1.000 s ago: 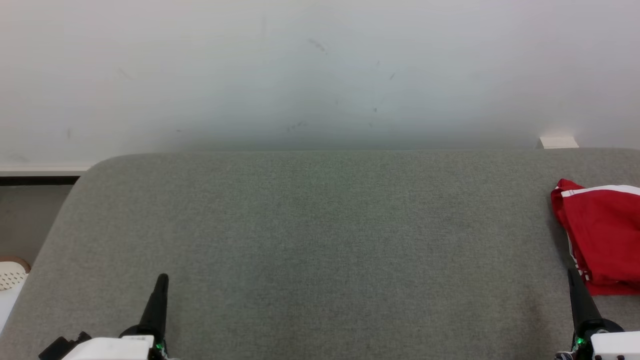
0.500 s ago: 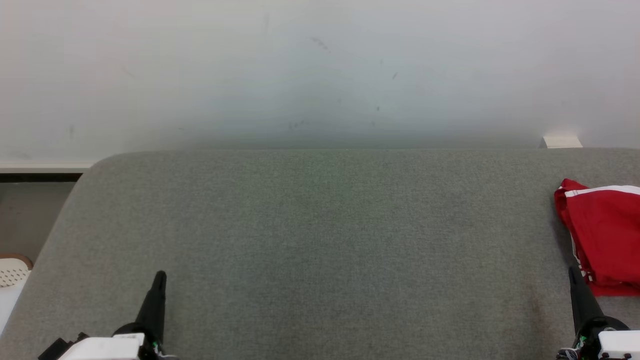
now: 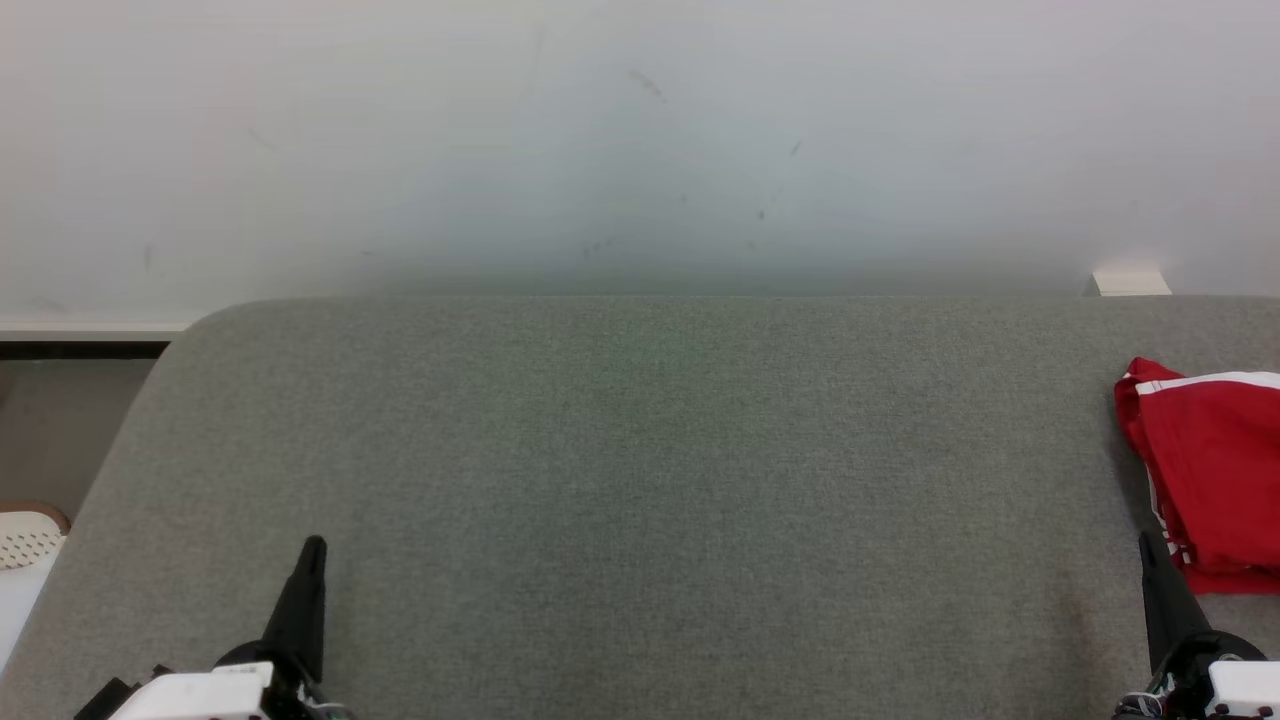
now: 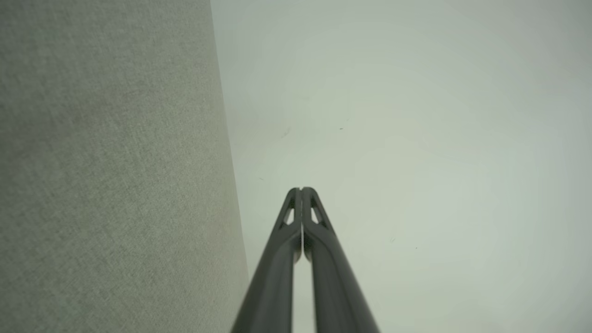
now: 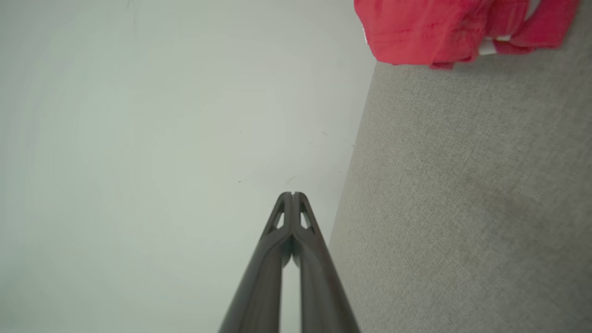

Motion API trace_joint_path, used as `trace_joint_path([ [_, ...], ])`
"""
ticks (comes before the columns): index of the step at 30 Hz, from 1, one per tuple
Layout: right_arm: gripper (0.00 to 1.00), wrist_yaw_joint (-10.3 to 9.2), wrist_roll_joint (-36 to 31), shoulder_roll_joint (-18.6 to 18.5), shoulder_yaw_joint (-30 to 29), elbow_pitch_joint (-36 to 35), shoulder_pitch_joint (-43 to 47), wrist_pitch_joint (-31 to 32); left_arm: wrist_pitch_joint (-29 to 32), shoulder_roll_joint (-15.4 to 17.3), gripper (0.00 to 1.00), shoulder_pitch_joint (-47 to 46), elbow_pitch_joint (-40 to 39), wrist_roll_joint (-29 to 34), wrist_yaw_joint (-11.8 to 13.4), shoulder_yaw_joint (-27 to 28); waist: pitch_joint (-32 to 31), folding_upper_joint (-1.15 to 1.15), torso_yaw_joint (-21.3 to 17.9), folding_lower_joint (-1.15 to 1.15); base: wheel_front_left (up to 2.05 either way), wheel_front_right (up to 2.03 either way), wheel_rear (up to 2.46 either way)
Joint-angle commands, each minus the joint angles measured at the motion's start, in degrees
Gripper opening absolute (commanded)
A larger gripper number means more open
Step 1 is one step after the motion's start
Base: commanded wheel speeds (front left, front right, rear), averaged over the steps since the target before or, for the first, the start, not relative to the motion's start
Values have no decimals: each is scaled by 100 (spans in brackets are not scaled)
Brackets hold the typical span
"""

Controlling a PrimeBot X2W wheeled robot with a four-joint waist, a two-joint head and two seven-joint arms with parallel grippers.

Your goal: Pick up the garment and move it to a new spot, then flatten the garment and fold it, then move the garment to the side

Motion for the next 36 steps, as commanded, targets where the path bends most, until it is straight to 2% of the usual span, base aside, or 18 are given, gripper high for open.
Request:
trace_joint_path([
  [1, 0, -10, 6, -2, -25, 15, -72, 22, 24, 36, 0, -43, -17, -75, -33, 14, 0, 0, 0, 0, 0, 0, 0],
  [36, 0, -10, 10, -3, -20, 14, -71, 18, 22, 36, 0, -41, -18, -77, -33, 11, 0, 0, 0, 0, 0, 0, 0],
])
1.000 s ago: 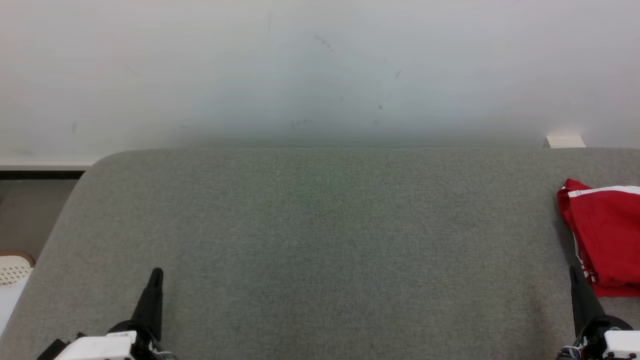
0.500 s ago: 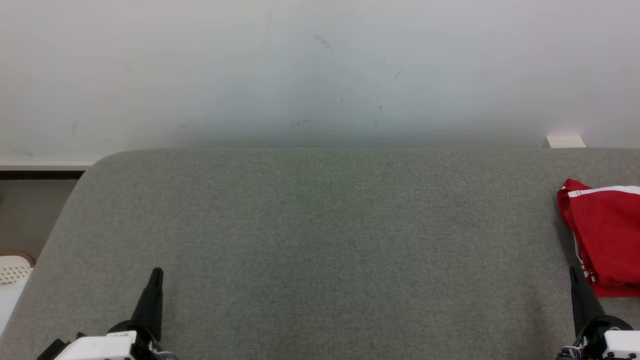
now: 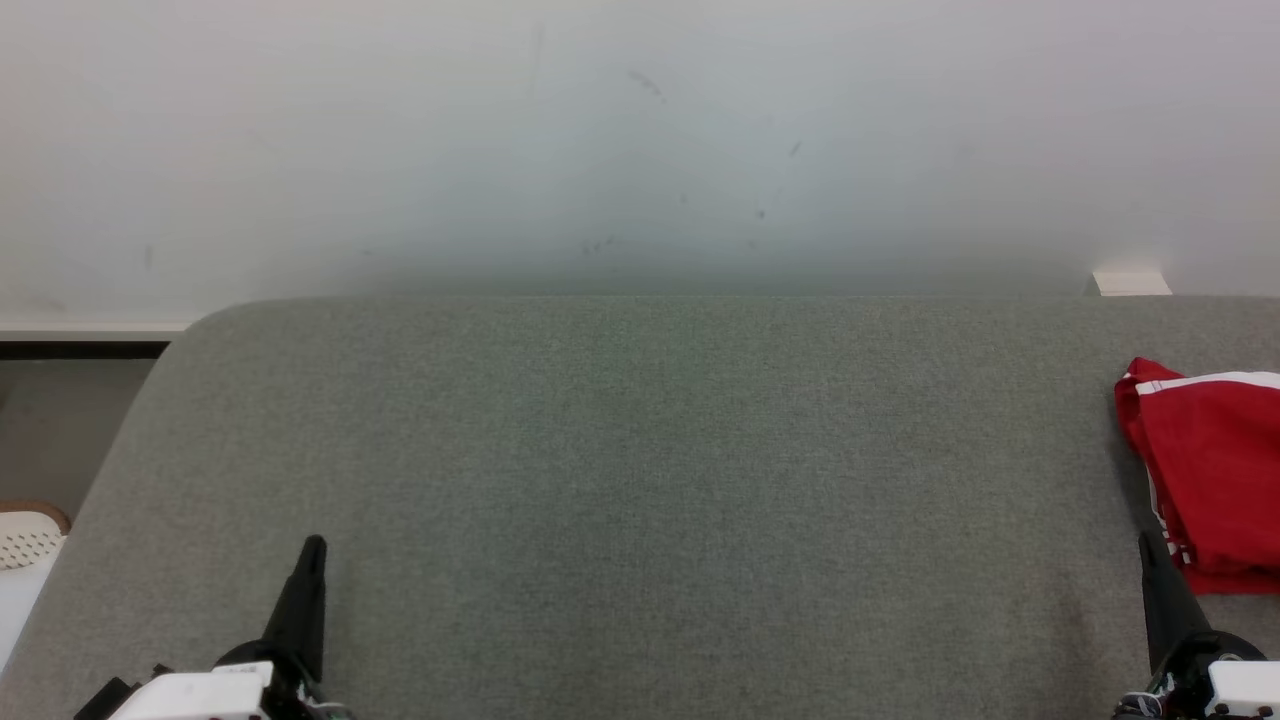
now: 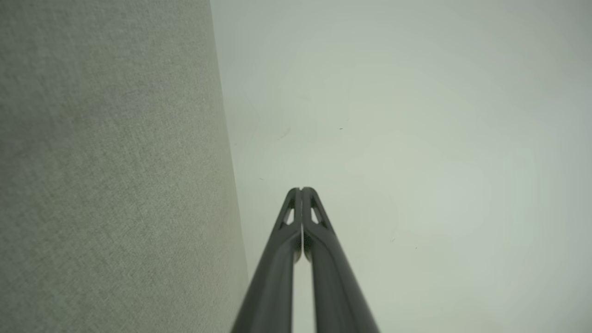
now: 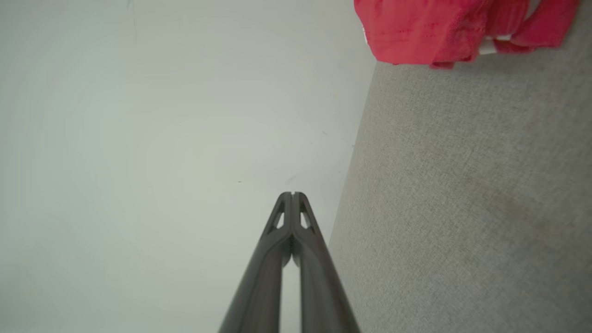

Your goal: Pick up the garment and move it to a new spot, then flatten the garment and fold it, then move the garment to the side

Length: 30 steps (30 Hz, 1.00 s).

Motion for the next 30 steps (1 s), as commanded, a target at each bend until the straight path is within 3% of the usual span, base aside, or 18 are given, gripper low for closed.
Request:
trace_joint_path([
  [1, 0, -10, 8, -6, -20, 14, -69, 18, 22, 36, 0, -38, -17, -77, -33, 11, 0, 0, 0, 0, 0, 0, 0],
  [30, 0, -10, 10, -6, -18, 14, -69, 15, 21, 36, 0, -37, -17, -77, -33, 10, 0, 0, 0, 0, 0, 0, 0],
])
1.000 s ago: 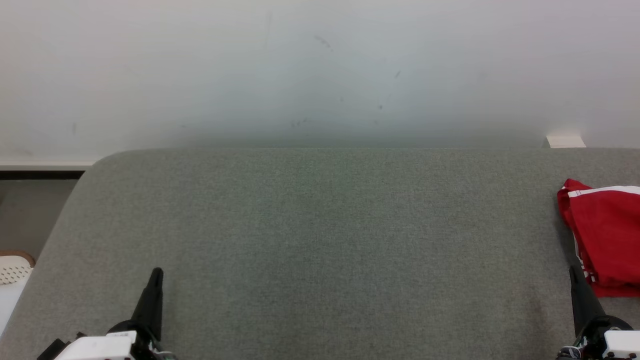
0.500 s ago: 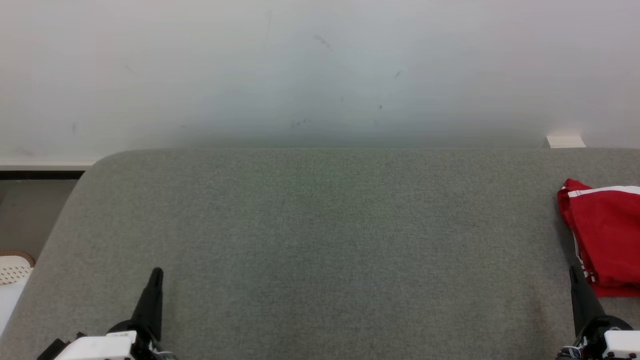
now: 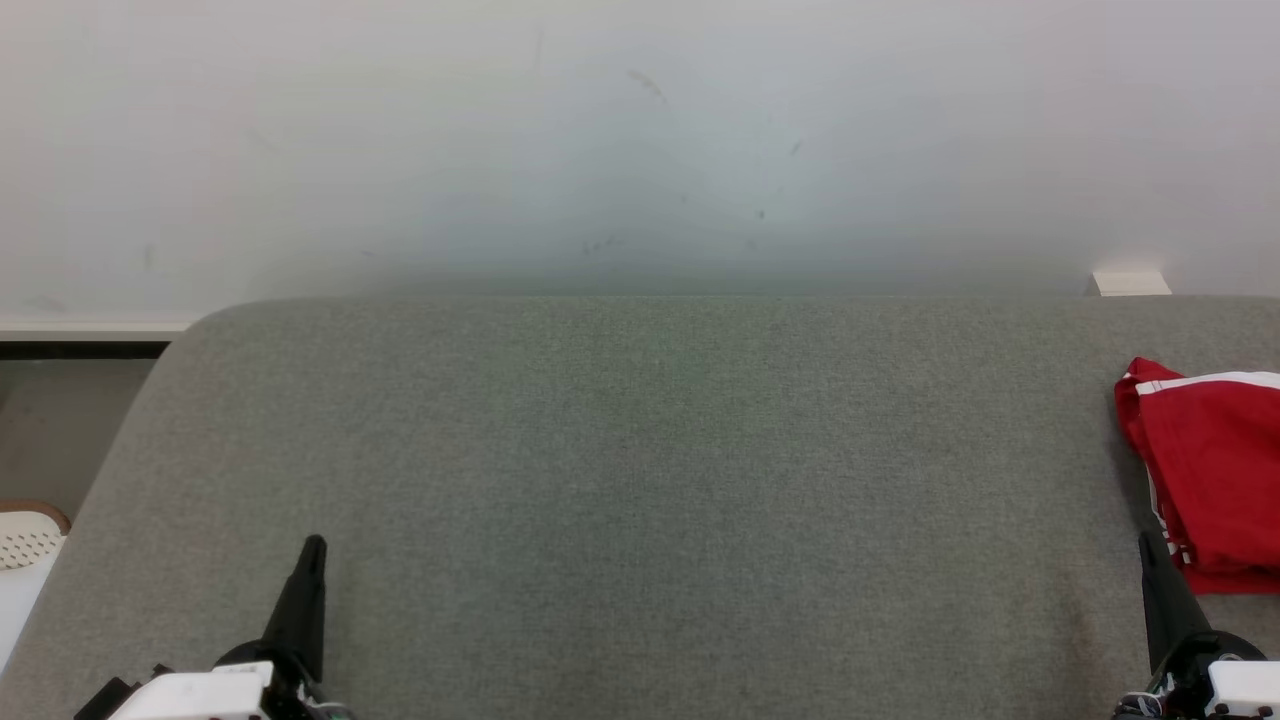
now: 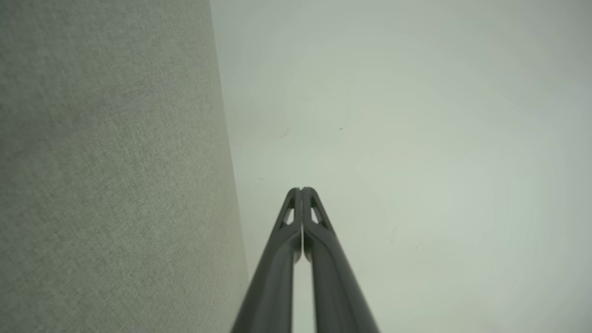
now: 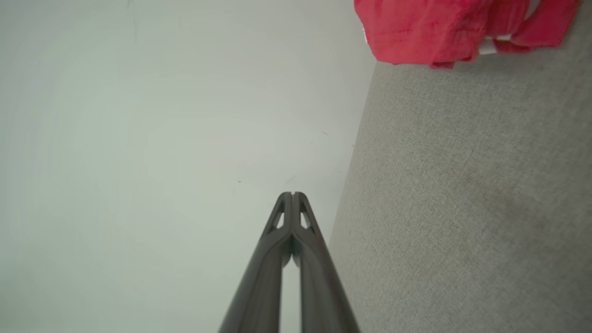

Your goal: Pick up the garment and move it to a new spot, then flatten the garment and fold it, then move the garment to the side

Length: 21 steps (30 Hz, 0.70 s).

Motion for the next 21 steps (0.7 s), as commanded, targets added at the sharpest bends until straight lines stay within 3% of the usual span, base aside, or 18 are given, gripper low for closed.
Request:
trace_joint_path([
  [1, 0, -10, 10, -6, -19, 14, -68, 15, 21, 36, 0, -37, -16, -76, -33, 10, 0, 0, 0, 0, 0, 0, 0],
  [21, 0, -10, 11, -6, -17, 14, -68, 14, 21, 36, 0, -37, -16, -77, -33, 9, 0, 0, 0, 0, 0, 0, 0],
])
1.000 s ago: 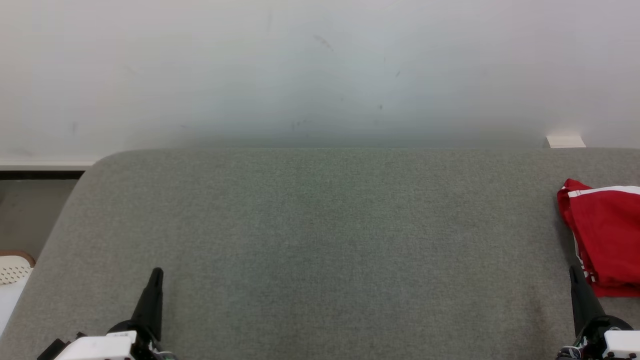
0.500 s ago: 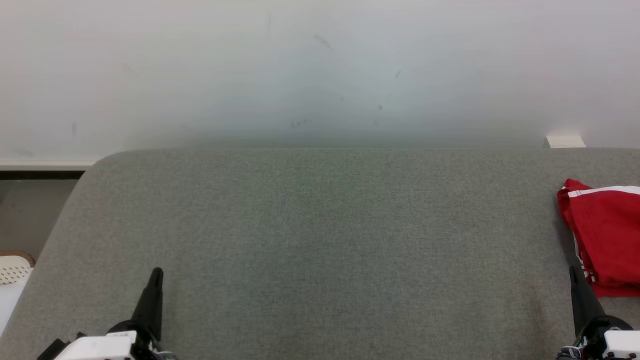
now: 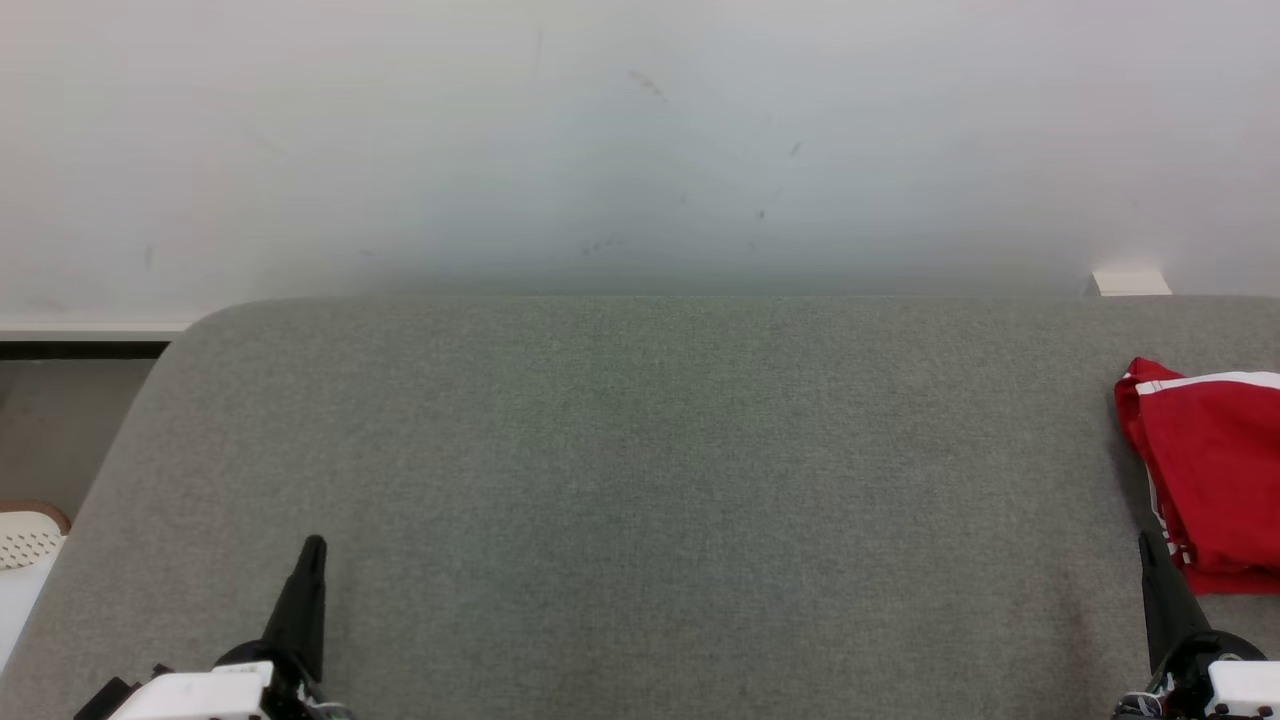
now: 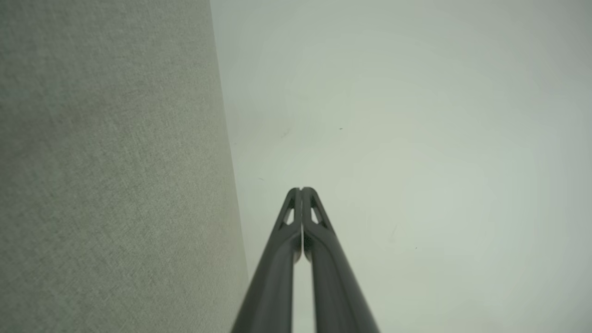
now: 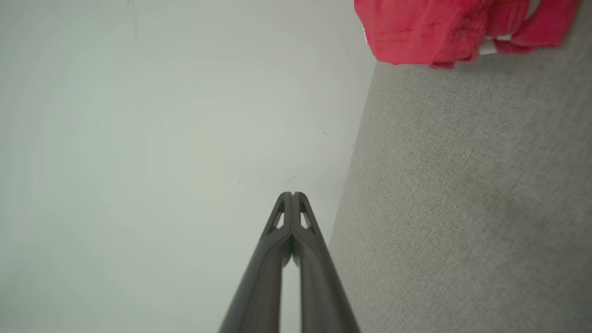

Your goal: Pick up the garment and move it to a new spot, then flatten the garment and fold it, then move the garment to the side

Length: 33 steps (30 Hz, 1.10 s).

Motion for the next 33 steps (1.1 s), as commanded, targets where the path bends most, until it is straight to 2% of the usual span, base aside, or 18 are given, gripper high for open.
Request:
trace_joint_path([
  [1, 0, -10, 11, -6, -17, 14, -68, 14, 21, 36, 0, -37, -16, -77, -33, 9, 0, 0, 0, 0, 0, 0, 0],
  [33, 0, -10, 12, -6, -16, 13, -68, 13, 20, 36, 0, -37, -17, -77, -33, 8, 0, 0, 0, 0, 0, 0, 0],
])
